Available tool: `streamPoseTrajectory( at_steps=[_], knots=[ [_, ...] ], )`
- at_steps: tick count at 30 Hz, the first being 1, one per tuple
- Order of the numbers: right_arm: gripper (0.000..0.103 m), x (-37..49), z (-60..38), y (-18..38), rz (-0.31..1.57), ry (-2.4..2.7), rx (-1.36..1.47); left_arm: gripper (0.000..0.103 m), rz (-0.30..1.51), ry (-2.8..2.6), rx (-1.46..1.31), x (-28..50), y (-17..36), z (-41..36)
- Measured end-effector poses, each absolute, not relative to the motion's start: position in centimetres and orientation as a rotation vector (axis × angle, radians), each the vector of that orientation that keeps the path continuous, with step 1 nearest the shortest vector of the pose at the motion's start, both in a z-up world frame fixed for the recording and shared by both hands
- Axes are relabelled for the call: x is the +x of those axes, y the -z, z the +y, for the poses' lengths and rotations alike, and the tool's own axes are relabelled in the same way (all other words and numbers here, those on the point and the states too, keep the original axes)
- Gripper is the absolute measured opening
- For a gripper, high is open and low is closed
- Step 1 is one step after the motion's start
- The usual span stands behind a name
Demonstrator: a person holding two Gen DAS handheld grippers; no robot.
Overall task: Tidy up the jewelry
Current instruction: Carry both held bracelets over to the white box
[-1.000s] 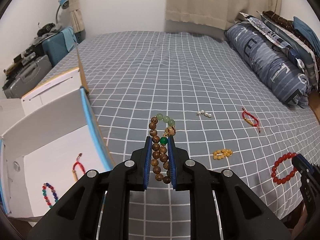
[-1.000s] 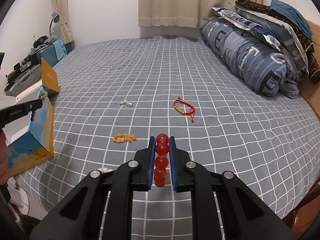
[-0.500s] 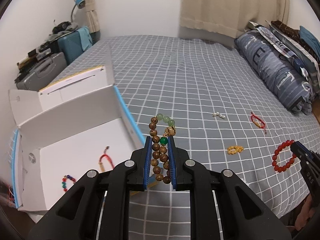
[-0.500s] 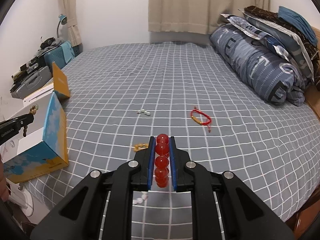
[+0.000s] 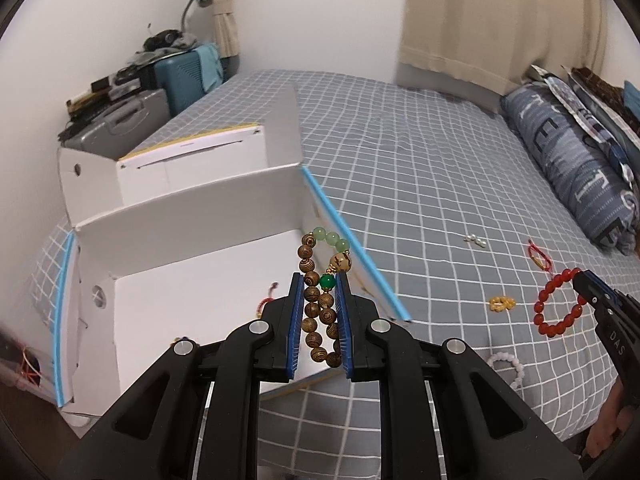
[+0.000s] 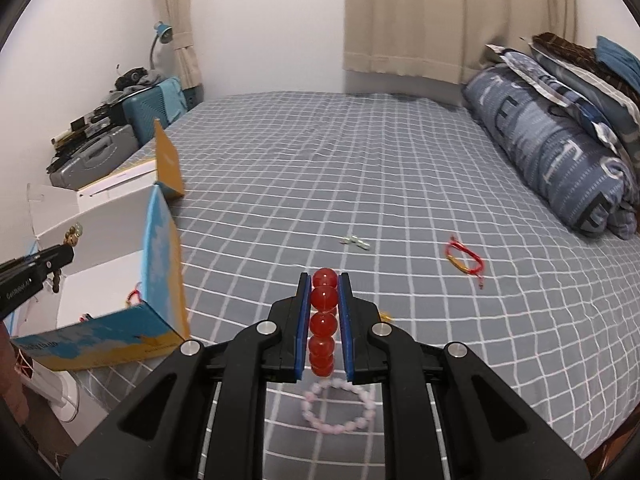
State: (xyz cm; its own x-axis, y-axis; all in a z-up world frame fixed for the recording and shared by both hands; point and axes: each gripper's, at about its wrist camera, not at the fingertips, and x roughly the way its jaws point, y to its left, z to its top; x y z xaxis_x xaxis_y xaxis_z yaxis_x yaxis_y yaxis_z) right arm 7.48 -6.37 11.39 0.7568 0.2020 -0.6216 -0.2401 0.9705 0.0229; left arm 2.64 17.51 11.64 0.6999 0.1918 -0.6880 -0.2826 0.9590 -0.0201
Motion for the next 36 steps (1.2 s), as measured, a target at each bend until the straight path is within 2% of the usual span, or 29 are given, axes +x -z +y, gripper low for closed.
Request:
streamPoseTrajectory(
  at_steps=[25, 36],
  knots=[
    [0.013, 7.5, 12.7, -14.7, 0.603, -0.488, -0.185, 0.015, 0.725, -0.515, -0.249, -2.4, -11.9, 30.0],
    [0.013, 6.9, 19.3, -11.9, 0.652, -0.586, -0.248, 0.015, 0.798, -0.527, -0.296, -1.9, -8.8, 33.4]
  ],
)
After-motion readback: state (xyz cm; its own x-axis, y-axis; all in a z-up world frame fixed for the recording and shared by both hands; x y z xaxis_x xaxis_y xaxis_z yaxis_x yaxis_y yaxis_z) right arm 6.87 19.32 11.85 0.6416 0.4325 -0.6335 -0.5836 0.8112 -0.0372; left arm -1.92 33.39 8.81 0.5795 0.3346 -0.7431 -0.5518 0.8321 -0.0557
